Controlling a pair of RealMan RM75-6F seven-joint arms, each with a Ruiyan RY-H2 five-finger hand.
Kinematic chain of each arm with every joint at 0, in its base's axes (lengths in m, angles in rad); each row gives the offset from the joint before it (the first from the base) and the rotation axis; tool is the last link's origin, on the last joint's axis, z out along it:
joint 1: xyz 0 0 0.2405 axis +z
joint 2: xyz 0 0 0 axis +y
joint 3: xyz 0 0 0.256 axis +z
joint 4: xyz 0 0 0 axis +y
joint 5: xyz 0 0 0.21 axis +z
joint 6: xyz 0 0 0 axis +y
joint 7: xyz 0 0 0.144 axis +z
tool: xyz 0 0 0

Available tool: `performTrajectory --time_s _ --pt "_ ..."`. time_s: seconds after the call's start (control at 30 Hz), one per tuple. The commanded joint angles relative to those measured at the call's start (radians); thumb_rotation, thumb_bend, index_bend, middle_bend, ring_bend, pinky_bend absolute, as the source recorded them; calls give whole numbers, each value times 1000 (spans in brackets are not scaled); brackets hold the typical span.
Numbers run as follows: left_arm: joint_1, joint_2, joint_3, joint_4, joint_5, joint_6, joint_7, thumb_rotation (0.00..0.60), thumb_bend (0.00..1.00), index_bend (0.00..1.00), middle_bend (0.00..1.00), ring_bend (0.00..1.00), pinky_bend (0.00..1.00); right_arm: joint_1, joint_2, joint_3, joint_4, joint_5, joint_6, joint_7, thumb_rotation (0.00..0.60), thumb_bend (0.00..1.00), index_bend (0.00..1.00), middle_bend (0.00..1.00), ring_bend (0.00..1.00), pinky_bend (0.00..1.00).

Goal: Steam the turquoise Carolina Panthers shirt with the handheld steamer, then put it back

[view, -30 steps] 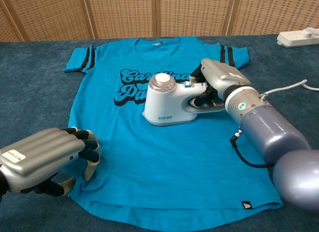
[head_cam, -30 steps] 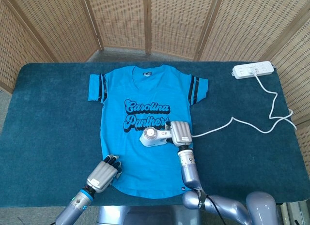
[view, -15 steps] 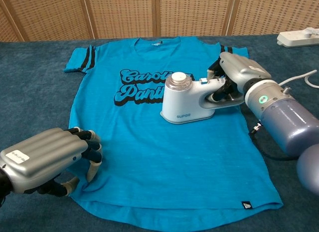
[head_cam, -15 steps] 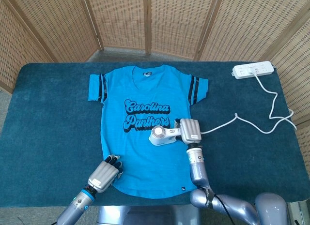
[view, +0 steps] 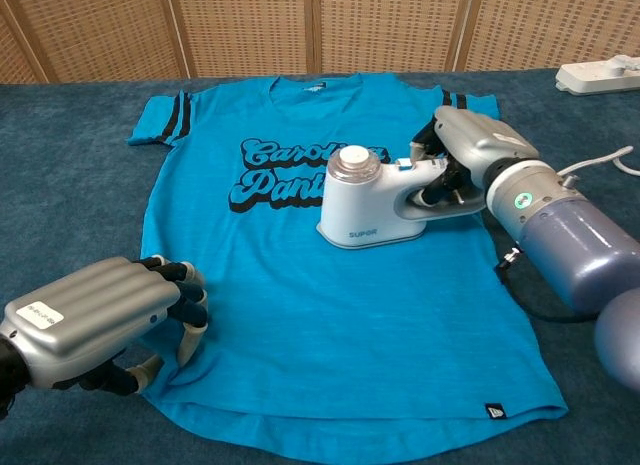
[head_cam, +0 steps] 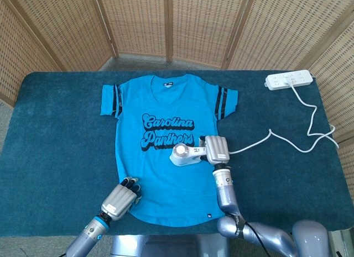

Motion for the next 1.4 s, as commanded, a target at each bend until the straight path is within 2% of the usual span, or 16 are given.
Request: performTrajectory --time_s 0.03,0.5,1.07,1.4 --pt "1 2 0 1 0 2 -3 546 472 662 356 173 167 9 -13 2 5 0 -5 -9 600 367 669 670 668 583" --pt "1 -2 2 12 7 1 -20 551 471 662 355 173 166 58 -84 5 35 -5 -14 -71 600 366 670 671 668 580" --pt "-1 -7 0 15 7 -1 -15 553 472 662 355 173 166 0 6 -11 -13 -8 13 -78 600 366 669 670 668 577" --pt "2 -7 1 12 2 2 -8 553 472 662 355 173 167 21 7 40 72 21 -14 -49 600 366 670 670 668 573"
